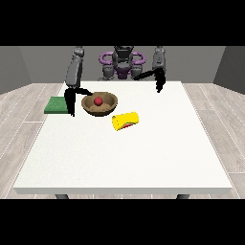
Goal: Pick the cup and pour the ball into the bowl, then pick the bowl and place it on the pad
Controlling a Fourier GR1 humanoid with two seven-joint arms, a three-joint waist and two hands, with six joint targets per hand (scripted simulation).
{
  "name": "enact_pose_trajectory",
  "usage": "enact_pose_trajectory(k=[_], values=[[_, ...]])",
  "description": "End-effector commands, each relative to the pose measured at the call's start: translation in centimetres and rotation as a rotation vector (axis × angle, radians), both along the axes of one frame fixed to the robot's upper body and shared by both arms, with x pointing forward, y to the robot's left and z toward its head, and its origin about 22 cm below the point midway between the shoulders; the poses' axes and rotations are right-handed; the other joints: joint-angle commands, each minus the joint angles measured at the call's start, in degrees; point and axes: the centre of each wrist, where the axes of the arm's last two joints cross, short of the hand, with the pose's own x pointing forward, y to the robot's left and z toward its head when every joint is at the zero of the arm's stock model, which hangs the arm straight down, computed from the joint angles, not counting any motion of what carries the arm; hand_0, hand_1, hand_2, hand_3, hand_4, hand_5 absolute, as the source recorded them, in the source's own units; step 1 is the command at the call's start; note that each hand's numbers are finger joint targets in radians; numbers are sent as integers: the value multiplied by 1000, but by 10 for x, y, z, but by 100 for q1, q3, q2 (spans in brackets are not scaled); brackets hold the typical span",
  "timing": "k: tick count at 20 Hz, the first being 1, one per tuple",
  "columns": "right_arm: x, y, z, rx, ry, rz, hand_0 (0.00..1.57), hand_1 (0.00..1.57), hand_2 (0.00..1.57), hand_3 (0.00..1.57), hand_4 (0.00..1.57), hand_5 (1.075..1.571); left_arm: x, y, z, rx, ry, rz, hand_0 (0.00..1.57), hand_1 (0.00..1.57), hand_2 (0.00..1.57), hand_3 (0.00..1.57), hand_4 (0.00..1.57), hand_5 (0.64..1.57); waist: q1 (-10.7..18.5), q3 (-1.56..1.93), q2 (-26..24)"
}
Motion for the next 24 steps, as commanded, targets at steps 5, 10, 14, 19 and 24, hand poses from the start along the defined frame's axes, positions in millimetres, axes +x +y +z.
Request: enact_pose_trajectory(k=[5,10,14,19,24], values=[[-8,-17,-10,61,-26,-78,0,0,0,0,117,1527,-5,-5,38,24,-63,-74,0,0,0,0,0,1558,479,18,442],[0,9,-9,98,-4,-81,0,0,0,0,242,1532,-9,-27,37,29,-40,-95,0,0,0,0,0,1561,597,16,301],[3,12,-4,125,54,-70,0,0,0,0,357,1545,-9,1,12,16,33,-74,0,0,0,0,0,1563,543,7,-210],[10,63,-15,121,42,-69,0,0,0,0,381,1551,-12,3,5,16,11,-85,0,0,0,0,0,1564,502,12,-53],[-17,27,-43,-40,285,-151,1570,1570,1571,823,656,1570,-9,2,28,21,2,-82,0,0,0,0,0,1567,587,10,-42]])
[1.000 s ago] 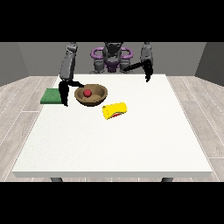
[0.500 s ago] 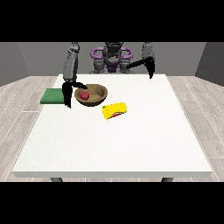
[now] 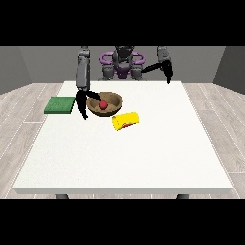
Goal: Pick the cup and pour the ball into the bowl, then pick the bowl and place it on the pad
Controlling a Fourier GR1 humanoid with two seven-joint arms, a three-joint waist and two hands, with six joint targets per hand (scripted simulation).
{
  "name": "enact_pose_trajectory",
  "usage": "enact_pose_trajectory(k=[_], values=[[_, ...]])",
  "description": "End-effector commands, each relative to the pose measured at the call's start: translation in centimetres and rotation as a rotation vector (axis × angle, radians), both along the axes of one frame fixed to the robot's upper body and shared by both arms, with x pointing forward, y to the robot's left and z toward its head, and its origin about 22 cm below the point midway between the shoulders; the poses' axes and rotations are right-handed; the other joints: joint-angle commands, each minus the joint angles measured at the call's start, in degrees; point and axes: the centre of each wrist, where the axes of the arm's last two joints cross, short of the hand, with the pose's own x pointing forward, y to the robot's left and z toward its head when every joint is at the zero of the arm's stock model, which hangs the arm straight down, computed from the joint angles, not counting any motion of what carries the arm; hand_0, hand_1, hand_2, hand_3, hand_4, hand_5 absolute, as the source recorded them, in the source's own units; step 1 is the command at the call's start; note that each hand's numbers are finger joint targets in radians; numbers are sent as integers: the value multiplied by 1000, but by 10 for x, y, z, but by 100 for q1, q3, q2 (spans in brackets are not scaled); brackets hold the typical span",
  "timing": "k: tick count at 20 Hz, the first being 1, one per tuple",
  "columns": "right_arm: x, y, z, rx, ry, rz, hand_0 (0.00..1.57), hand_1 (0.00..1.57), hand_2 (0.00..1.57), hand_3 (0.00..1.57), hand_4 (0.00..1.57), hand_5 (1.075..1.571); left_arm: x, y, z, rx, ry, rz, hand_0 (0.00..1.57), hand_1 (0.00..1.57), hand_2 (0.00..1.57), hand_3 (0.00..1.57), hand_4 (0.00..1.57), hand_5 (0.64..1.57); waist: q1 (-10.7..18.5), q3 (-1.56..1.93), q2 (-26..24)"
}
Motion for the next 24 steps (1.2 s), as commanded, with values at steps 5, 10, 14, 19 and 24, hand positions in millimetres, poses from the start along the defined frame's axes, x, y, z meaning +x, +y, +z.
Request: enact_pose_trajectory(k=[5,10,14,19,24], values=[[1,-4,-1,-165,237,-48,1571,1571,1571,1571,1042,1549,2,5,-1,-18,-17,13,0,0,0,0,0,1569,129,78,138],[15,-5,19,-204,261,-71,1571,1571,1571,1571,1026,1555,9,25,8,-45,35,46,0,0,0,0,0,1570,-54,84,-179],[17,18,17,-244,362,8,1571,1571,1571,1571,1030,1558,-2,50,-46,-46,155,113,0,0,0,0,0,1570,-525,81,-890],[28,-34,60,-174,352,7,1571,1571,1571,1571,1052,1553,-2,80,-43,-41,105,162,0,0,0,0,0,1570,-597,84,-761],[19,-64,66,-154,336,-36,1571,1571,1571,1571,1058,1559,-7,67,-52,-39,116,156,0,0,0,0,0,1569,-679,85,-701]])
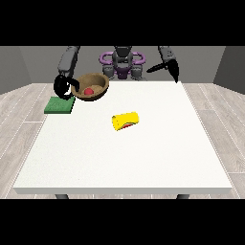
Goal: Pick the cup and pour the ball into the bowl, then pick the bowl and place it on the pad
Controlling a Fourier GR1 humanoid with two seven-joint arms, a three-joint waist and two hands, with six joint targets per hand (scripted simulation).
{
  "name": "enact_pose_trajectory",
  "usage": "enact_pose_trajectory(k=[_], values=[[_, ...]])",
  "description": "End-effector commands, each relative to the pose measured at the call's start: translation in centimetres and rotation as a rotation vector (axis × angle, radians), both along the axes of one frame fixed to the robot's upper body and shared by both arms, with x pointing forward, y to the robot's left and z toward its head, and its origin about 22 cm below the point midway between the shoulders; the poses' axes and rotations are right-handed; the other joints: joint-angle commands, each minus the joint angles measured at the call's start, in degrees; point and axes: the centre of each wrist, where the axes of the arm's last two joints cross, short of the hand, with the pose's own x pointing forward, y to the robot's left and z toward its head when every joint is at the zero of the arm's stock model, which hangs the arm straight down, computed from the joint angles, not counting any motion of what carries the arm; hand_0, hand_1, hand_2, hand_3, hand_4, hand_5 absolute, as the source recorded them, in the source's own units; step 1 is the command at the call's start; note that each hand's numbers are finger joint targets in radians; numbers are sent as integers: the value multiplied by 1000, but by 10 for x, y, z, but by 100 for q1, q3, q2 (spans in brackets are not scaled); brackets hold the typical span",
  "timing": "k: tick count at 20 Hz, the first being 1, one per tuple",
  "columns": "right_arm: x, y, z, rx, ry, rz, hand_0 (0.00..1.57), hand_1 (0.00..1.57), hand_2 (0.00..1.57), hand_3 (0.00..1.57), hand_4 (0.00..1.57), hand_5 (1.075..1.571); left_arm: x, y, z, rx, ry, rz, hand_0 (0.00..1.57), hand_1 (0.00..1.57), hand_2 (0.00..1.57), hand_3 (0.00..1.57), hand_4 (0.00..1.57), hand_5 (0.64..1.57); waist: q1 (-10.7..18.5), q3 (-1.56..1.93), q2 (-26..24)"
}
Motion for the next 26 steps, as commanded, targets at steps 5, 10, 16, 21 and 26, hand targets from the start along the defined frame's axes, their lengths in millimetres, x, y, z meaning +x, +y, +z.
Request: enact_pose_trajectory(k=[5,10,16,21,26], values=[[-26,-48,-1,6,-23,49,1571,1571,1571,1571,1058,1559,-16,18,-42,-14,2,86,0,0,0,0,0,1566,-481,4,136],[-22,-79,33,65,-117,31,1571,1571,1571,1571,1074,1563,2,-7,-20,11,-117,70,0,0,0,0,0,1565,-436,7,785],[-50,-145,56,67,-253,-90,1571,1571,1571,1442,1031,1563,-4,-57,36,37,-286,-35,0,0,0,0,0,1564,151,22,1581],[-73,-174,58,-14,-303,-100,1571,1571,1571,0,1033,1566,-13,-40,60,44,-334,-17,0,0,0,0,0,1563,86,22,1892],[-65,-172,67,-43,-369,-94,1571,1571,1571,0,1039,1569,-22,-52,77,31,-388,-6,0,0,0,0,0,1564,-71,20,2284]])
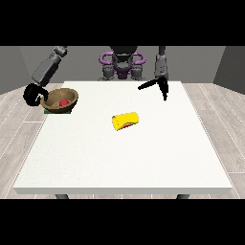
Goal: Pick the cup and pour the ball into the bowl, then pick the bowl and place it on the pad
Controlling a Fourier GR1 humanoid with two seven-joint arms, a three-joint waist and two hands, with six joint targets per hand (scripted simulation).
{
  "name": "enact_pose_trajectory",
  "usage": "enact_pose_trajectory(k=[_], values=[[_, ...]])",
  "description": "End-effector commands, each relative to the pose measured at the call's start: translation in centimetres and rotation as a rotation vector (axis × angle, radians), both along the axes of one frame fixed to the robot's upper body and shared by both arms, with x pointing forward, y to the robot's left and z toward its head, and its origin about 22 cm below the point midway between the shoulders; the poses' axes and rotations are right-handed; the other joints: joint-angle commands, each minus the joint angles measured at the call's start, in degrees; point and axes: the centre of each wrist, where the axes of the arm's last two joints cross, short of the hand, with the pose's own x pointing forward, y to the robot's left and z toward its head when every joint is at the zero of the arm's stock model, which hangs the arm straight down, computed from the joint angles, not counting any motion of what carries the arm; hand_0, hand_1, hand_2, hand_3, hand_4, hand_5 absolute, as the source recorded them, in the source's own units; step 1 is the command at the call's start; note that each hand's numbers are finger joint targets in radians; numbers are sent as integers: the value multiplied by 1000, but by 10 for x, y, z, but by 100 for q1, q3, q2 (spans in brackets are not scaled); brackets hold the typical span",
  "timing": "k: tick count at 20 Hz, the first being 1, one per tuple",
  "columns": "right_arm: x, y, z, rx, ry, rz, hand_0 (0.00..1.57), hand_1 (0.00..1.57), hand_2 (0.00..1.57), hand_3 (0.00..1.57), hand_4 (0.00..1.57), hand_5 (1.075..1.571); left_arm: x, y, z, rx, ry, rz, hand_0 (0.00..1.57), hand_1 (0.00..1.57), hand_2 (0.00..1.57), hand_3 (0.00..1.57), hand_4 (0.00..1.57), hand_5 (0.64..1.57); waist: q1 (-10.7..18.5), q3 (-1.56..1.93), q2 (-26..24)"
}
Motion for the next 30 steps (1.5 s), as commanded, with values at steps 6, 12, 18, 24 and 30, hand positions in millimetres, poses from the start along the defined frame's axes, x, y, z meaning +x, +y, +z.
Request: enact_pose_trajectory(k=[6,12,18,24,30], values=[[-5,-6,-6,23,0,-5,1571,1571,1571,212,1007,1571,-19,10,19,7,-9,24,0,0,0,0,0,1563,-56,-3,-94],[-11,-26,23,76,21,-14,1571,1571,1571,263,736,1570,-28,1,30,-29,19,-29,0,0,0,0,0,1566,-54,-1,-179],[-12,-17,1,-6,81,-19,1571,1571,1571,927,711,1570,-29,16,29,-15,-9,-28,0,0,0,0,0,1566,100,-5,-96],[-18,-19,-10,-20,226,-91,1571,1571,1571,1571,588,1535,-33,-1,13,-34,50,-24,0,0,0,0,0,1565,11,-8,-292],[-28,-49,47,-182,139,-167,0,0,427,334,0,1481,-45,10,51,-28,-51,-1,0,0,0,0,0,1566,-67,0,170]])
